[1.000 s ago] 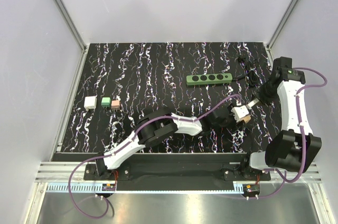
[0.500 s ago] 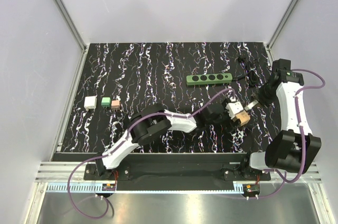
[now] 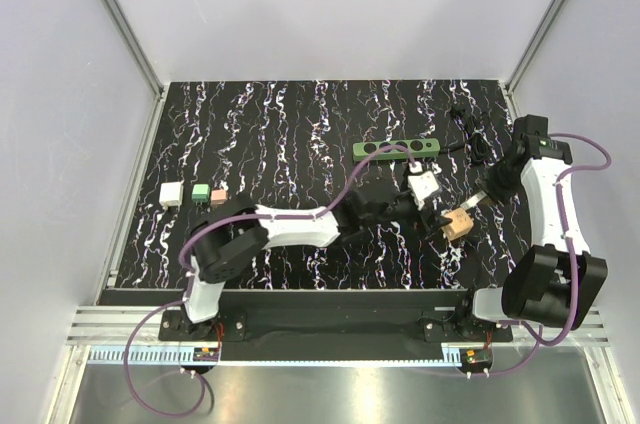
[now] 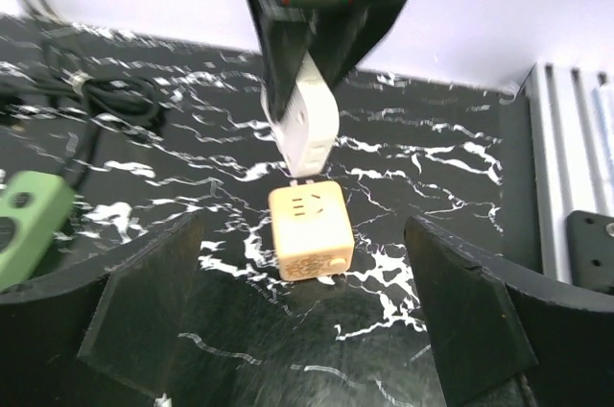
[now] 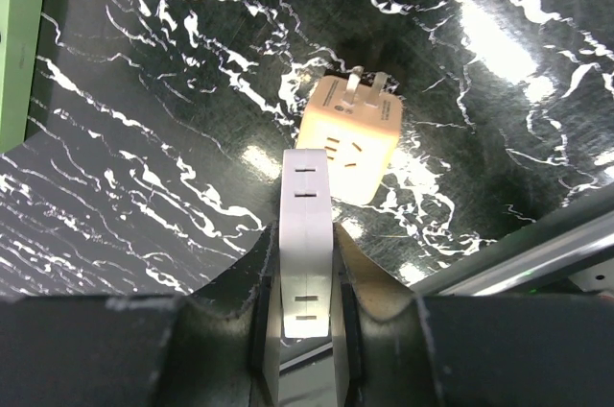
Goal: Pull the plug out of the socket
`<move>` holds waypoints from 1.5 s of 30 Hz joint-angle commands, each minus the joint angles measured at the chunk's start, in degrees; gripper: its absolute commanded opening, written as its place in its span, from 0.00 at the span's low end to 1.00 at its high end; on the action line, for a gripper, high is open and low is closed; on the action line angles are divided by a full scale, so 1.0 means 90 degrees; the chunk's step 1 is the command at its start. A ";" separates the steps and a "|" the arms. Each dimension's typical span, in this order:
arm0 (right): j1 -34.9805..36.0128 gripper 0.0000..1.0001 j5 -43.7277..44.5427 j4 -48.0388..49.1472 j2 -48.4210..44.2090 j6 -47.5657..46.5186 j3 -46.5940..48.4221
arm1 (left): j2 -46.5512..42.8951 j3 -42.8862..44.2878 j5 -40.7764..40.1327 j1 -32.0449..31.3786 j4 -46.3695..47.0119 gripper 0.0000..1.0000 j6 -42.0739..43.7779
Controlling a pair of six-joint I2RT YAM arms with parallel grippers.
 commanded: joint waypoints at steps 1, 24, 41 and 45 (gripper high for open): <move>0.0035 0.00 -0.0220 0.0226 -0.0124 -0.0107 -0.0051 | -0.0843 -0.0471 0.0086 0.0287 0.0775 0.93 0.0017; 0.3958 0.00 -0.2152 0.4257 0.1710 -0.0127 0.0417 | -0.4545 -0.3333 -0.1338 0.3158 0.0122 0.96 0.0202; 0.6421 0.02 -0.3568 0.5744 0.6730 0.0166 0.5083 | -0.5094 -0.3882 -0.2005 0.4760 -0.0123 0.97 -0.0892; 0.6509 0.02 -0.3901 0.5821 0.7171 0.0156 0.5467 | -0.5006 -0.3892 -0.1955 0.4868 -0.0133 0.97 -0.0912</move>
